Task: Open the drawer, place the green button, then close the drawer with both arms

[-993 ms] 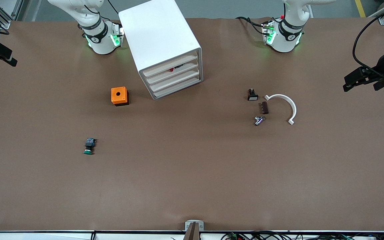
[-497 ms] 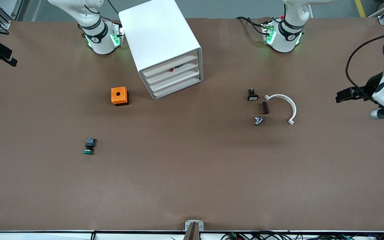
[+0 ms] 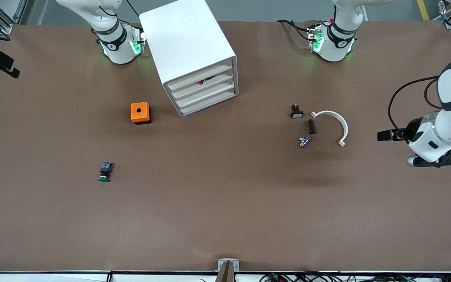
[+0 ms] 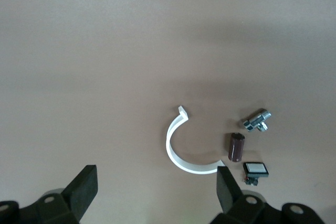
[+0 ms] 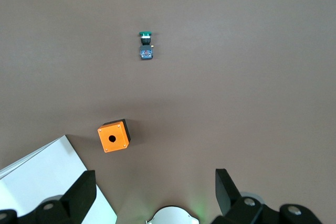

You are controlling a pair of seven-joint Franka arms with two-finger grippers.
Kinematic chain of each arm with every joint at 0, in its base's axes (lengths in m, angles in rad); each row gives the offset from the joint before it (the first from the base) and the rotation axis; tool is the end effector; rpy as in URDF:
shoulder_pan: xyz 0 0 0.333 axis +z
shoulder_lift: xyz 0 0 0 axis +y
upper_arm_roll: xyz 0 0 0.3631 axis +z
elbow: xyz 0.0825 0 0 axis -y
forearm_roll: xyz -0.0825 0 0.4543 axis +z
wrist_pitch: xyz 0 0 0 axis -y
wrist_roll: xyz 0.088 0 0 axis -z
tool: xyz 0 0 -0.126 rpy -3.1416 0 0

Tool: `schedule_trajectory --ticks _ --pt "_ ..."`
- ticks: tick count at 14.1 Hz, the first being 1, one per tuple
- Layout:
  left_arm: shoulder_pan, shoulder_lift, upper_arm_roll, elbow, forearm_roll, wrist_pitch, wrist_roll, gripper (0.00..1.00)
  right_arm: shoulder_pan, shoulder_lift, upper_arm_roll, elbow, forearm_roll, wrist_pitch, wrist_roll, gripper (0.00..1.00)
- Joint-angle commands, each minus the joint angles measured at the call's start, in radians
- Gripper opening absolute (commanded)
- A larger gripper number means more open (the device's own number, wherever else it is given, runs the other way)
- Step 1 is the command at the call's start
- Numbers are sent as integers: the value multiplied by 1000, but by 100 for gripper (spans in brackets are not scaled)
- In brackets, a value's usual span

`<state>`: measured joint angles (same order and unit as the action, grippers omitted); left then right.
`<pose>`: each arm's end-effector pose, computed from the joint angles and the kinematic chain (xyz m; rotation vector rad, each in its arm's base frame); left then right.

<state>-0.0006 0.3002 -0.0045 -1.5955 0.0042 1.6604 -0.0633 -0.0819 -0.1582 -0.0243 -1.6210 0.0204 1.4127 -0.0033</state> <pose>0.6992 -0.0028 0.4456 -3.1079 -0.0892 0.3671 0.5457 -0.0566 0.7053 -3.1101 0.1553 0.0759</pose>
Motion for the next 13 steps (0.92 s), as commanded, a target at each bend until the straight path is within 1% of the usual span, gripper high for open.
schedule_trajectory --ticks 1,3,4,7,8,11,13 --pt "-7 66 1 25 14 21 -47 100 -7 -6 1 1 13 -3 16 100" --pt "-25 124 1 31 16 35 -137 100 -7 -6 1 1 13 2 14 100" --pt "-41 141 0 32 16 35 -214 100 -7 -6 1 1 15 3 14 100" --pt "-81 171 -8 31 4 15 -509 100 -7 -4 1 1 13 5 14 100" --pt "-90 186 -15 32 -1 -16 -594 100 -9 -4 1 1 13 6 13 100" --pt "-99 208 -32 34 -110 -91 -847 100 -10 29 1 30 13 28 2 100" --pt "-111 220 -37 34 -205 -102 -1066 100 -10 61 1 33 13 40 2 100"
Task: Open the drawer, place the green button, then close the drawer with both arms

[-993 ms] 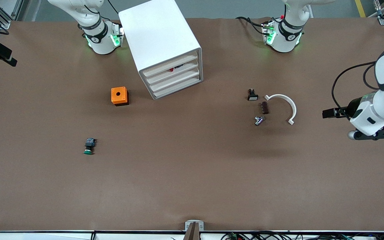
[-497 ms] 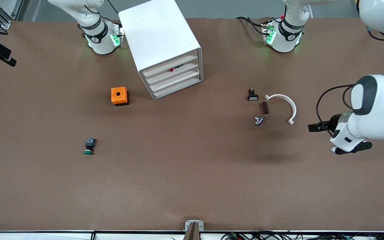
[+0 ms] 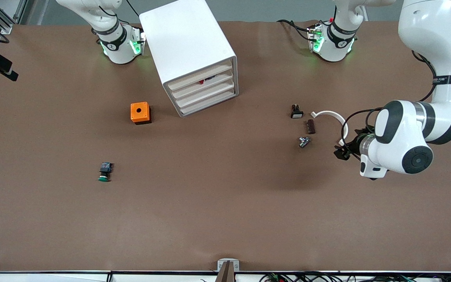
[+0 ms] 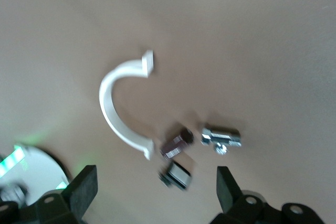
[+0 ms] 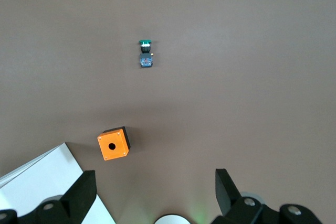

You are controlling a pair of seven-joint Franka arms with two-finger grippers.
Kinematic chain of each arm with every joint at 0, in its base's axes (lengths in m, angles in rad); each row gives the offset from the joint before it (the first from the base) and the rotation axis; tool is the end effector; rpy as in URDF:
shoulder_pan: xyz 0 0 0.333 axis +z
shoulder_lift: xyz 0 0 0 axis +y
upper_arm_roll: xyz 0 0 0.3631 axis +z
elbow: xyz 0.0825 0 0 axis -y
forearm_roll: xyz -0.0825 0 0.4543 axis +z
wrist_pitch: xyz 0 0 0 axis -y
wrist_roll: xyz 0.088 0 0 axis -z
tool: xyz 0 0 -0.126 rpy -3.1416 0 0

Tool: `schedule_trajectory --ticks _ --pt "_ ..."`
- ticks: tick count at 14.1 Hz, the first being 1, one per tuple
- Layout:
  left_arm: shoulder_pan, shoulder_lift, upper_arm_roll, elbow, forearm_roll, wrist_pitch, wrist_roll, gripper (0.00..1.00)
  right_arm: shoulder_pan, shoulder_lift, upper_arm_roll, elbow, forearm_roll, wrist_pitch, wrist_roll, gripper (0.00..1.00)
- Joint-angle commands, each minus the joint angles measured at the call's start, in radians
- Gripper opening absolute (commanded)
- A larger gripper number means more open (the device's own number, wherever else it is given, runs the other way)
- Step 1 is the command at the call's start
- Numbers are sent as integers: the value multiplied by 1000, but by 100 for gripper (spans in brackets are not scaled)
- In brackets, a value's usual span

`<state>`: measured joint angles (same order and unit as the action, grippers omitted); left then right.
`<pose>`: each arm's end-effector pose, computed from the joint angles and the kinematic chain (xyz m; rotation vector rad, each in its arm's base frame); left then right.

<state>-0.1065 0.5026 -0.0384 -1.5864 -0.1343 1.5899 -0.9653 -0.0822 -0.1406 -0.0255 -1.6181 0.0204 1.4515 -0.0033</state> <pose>0.6910 -0.1148 0.3069 -2.6498 -1.2109 0.7488 0.5571 -0.0586 0.7003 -3.1121 0.1588 0.0385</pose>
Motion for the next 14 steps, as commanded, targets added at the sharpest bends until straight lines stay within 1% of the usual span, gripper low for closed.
schedule_trajectory --ticks 1,2,4,5,6,7,8,9,12,14 --pt "-13 31 -18 23 -105 -31 -281 100 -4 90 2 41 3 -5 2 100" --pt "-13 45 -34 25 -129 -31 -402 100 -1 113 4 64 0 4 0 100" --pt "-13 72 -70 26 -177 -31 -597 100 -2 208 4 81 6 12 -4 100" --pt "-13 92 -84 43 -209 -31 -666 100 -7 238 4 84 6 57 -4 100" --pt "-13 123 -98 67 -241 -31 -750 100 -8 295 2 87 -3 82 -7 100" --pt "-13 157 -113 97 -280 -31 -845 100 -16 318 2 89 -4 107 -20 100" --pt "-13 180 -123 118 -312 -31 -918 100 -24 326 2 80 3 172 -59 100" --pt "-15 201 -126 127 -346 -31 -984 100 -19 331 2 40 4 255 -92 100" --pt "-13 244 -176 131 -435 -50 -1123 100 1 374 4 -76 10 467 -74 100" --pt "-15 284 -202 129 -508 -82 -1196 100 31 380 7 -197 12 641 13 100"
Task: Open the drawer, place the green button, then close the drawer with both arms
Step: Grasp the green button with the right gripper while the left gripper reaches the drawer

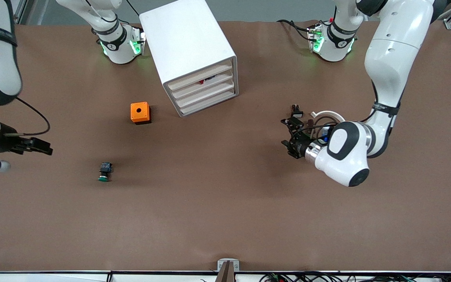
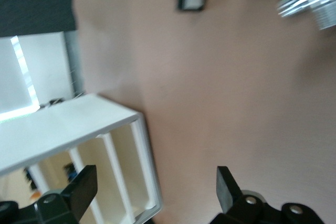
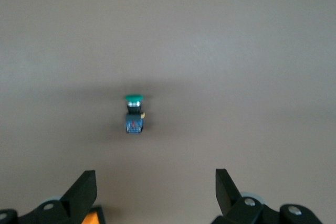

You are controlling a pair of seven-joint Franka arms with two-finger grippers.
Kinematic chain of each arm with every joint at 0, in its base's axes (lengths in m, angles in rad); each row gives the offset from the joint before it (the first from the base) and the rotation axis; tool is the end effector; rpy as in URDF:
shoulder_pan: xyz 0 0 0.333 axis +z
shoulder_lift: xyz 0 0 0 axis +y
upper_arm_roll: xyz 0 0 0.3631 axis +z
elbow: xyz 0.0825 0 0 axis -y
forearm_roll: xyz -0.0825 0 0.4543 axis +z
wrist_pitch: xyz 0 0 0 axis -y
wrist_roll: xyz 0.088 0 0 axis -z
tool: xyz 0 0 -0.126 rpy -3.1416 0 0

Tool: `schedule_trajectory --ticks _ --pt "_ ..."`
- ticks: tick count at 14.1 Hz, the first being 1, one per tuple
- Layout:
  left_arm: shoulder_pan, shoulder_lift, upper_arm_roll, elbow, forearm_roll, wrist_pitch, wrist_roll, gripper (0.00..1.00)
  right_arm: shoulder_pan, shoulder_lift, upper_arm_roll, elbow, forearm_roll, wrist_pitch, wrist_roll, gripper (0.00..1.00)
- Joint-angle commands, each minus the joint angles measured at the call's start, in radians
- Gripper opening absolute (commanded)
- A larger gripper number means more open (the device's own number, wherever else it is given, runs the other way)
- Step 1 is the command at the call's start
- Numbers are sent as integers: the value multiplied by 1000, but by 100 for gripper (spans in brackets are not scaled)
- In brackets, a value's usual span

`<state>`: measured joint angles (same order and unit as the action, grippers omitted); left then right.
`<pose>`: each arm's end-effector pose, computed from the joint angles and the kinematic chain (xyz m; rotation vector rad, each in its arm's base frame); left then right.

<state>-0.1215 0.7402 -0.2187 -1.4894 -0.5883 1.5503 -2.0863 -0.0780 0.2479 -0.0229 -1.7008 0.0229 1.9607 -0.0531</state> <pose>0.6658 -0.2871 0.2166 -1.4098 -2.0835 1.2417 0.7080 -0.0686 0.4489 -3.1257 0.0870 -0.0207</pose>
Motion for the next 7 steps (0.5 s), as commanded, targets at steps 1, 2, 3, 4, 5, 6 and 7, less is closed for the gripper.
schedule_trajectory --ticks 1,2,3,4,5,6,7 --pt "0 62 -39 32 -64 -50 -104 100 58 -6 3 -178 8 224 114 100" --pt "0 77 -66 32 -65 -50 -122 100 76 10 3 -224 8 300 151 100" --pt "0 88 -83 32 -67 -52 -130 100 86 43 3 -255 8 379 168 100" --pt "-4 102 -100 31 -77 -50 -138 100 90 82 3 -281 8 456 176 100" --pt "-16 117 -103 28 -93 -52 -149 100 96 115 3 -289 8 504 180 100" --pt "-26 123 -103 21 -106 -58 -152 100 101 149 3 -289 8 527 182 100" --pt "-41 131 -105 11 -119 -65 -153 100 99 169 3 -289 8 541 180 100"
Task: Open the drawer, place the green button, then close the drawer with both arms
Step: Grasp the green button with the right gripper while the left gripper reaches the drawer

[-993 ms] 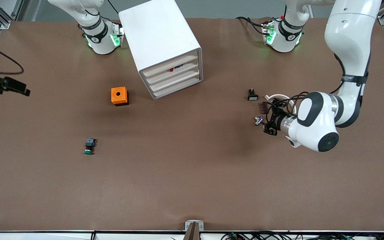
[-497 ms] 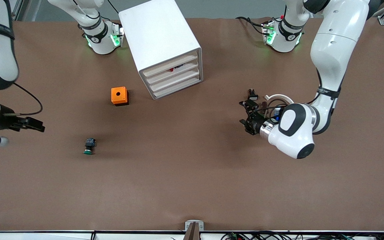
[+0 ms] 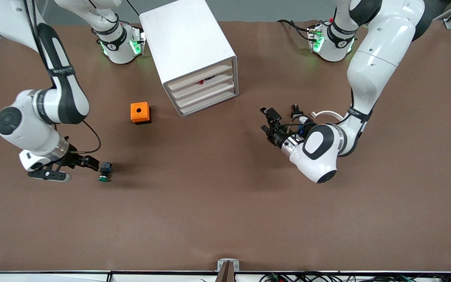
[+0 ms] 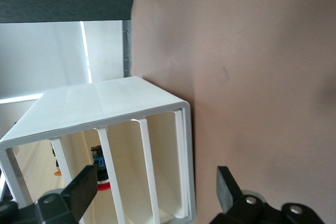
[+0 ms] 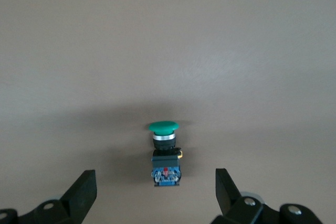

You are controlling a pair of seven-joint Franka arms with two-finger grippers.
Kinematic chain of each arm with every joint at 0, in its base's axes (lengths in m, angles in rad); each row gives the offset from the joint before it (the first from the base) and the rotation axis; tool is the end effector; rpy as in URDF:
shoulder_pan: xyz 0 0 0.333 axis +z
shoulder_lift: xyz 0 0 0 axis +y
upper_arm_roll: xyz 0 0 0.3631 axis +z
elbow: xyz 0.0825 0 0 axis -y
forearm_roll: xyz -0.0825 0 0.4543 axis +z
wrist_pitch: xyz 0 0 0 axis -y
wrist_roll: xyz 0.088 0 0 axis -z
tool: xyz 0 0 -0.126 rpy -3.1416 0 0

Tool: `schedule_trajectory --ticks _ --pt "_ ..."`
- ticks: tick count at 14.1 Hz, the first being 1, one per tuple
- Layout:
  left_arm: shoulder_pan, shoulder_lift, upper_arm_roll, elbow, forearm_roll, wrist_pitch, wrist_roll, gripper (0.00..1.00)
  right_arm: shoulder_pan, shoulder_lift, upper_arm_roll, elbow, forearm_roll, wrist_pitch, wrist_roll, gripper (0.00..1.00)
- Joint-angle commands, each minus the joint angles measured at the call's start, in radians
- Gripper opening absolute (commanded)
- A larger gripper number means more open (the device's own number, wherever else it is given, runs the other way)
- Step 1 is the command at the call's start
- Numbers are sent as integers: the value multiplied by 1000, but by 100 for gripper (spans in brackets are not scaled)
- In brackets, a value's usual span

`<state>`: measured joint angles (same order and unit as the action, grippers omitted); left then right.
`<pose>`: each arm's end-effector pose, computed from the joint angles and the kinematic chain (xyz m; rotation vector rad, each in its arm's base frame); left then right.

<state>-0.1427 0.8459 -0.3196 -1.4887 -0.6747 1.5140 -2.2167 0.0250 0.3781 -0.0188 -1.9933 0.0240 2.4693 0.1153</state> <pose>0.6162 -0.3628 0.1704 -1.2057 -1.9167 1.3682 0.6861 0.0049 0.2546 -3.1168 0.1958 -0.1520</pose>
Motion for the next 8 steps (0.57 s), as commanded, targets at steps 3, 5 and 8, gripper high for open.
schedule_trajectory --ticks 3,5,8 --pt "-84 33 -6 5 -71 -40 -21 88 -10 90 -1 -2 7 75 15 100" --pt "-110 47 -6 7 -100 -40 -15 64 -8 105 0 -41 8 149 32 100" --pt "-135 64 -6 7 -124 -40 -5 47 -2 111 0 -61 8 175 66 100"
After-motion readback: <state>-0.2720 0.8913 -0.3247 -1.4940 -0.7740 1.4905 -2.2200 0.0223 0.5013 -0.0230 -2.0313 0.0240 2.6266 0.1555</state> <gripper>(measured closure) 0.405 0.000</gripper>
